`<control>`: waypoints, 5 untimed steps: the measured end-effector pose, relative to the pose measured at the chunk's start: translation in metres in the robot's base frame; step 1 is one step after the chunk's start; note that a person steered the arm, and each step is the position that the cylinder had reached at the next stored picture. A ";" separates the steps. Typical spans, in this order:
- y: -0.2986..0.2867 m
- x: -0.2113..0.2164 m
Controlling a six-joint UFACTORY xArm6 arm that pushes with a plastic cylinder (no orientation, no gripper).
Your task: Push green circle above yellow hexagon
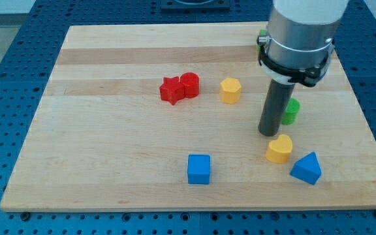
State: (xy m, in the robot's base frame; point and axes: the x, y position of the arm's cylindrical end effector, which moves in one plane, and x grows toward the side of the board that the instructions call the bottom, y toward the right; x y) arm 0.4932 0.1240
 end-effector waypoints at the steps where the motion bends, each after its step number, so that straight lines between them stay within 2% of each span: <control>1: 0.009 -0.024; 2: 0.020 -0.045; 3: 0.007 -0.026; 5: 0.081 -0.023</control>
